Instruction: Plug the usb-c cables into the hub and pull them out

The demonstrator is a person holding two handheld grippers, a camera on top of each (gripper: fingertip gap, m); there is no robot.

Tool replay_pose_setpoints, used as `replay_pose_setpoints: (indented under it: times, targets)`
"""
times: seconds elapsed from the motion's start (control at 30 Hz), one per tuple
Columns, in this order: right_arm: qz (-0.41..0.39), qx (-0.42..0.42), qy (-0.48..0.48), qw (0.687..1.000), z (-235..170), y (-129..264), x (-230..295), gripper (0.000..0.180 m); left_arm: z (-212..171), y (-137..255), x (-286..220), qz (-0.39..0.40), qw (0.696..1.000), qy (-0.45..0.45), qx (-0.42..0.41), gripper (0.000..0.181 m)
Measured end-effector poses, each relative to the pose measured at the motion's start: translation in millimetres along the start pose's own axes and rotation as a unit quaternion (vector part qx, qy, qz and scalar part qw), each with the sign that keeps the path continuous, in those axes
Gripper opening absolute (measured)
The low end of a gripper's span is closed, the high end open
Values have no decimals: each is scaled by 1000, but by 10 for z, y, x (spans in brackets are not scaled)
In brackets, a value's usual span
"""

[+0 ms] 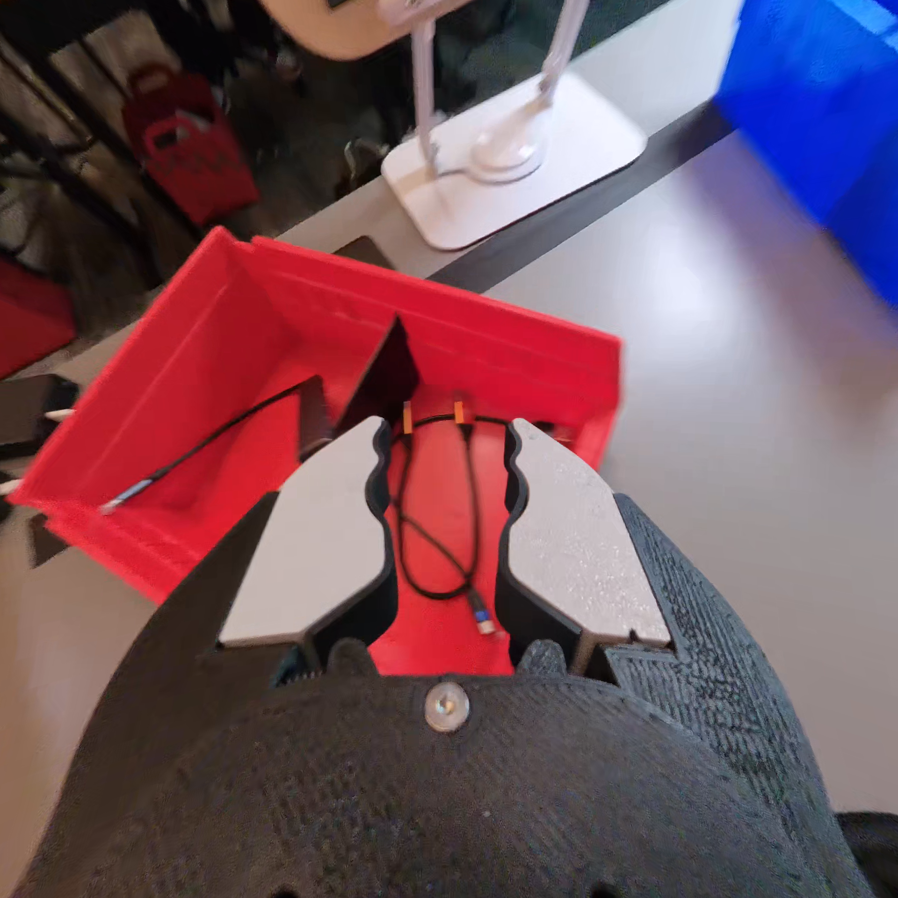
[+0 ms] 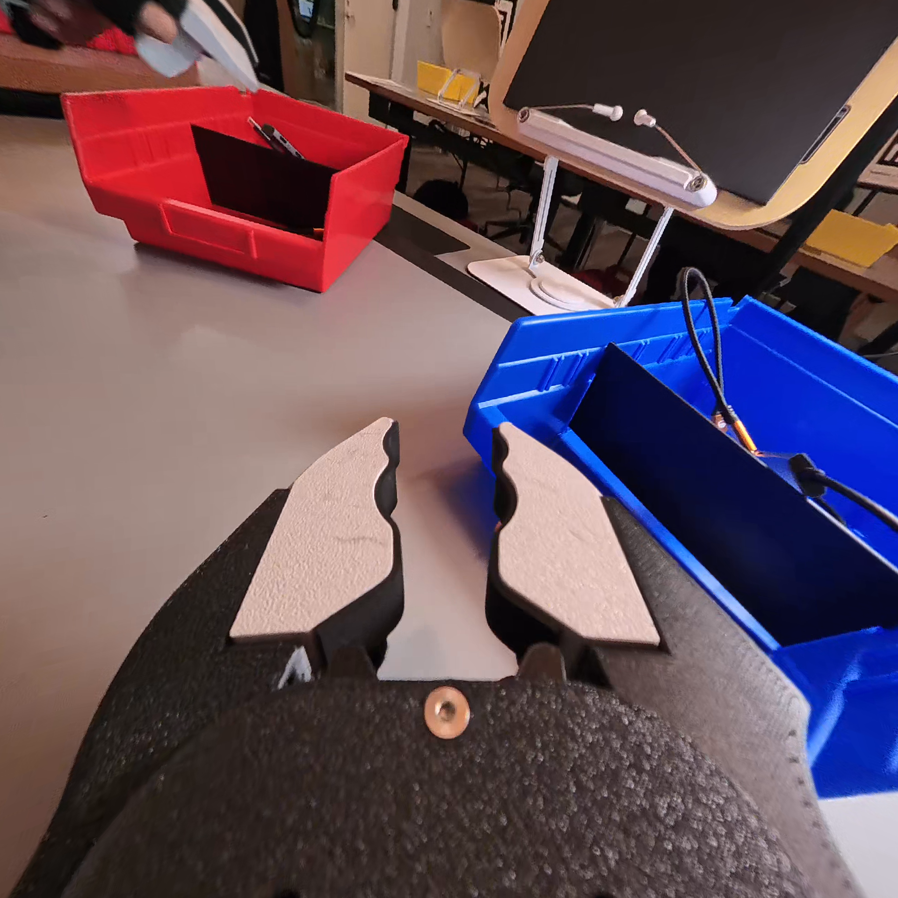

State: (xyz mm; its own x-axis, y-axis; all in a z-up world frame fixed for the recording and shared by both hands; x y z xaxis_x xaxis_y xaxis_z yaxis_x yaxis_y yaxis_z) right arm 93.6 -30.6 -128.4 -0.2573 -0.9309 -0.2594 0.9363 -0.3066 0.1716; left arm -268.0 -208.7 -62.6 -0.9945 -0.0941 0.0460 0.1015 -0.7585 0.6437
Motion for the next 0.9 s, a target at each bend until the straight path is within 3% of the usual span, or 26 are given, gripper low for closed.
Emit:
replay_pose_setpoints:
  times: [0.07, 0.2, 0.37, 0.5, 0.67, 0.9]
  targets:
    - [6, 1, -6, 1000, -31, 7, 16, 36, 47, -85, 235, 24, 998, -21, 45, 44]
    - [2, -5, 0, 1000, -34, 22, 2, 35, -120, -331, 457, -7, 981, -44, 191, 42]
    - [-3, -7, -1, 1000, -44, 36, -57, 35, -281, -488, 641, 60, 951, -134, 273, 36]
    - [-1, 0, -5, 1000, -72, 27, -76, 35, -350, -461, 721, 105, 914, -205, 334, 17]
    - [-11, -4, 9, 1000, -63, 44, -94, 34, -162, -296, 738, 149, 895, -270, 322, 11]
    - [-18, -3, 9, 1000, -75, 42, -116, 34, 456, 301, 621, 227, 910, -303, 170, 11]
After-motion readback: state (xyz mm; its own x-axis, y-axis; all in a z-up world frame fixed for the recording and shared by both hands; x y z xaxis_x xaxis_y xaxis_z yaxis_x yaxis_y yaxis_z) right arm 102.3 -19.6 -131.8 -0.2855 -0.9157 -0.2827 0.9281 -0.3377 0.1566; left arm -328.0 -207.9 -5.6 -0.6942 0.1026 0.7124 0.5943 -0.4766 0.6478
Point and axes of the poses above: each gripper's, where its closed fingertips meet, y back along the fingers, z out of its top, x = y × z across the jaws, the point moved 5 cm from there along y, back along the fingers, and after that the axes turned 12 degrees about -z, right-handed, at the moved point
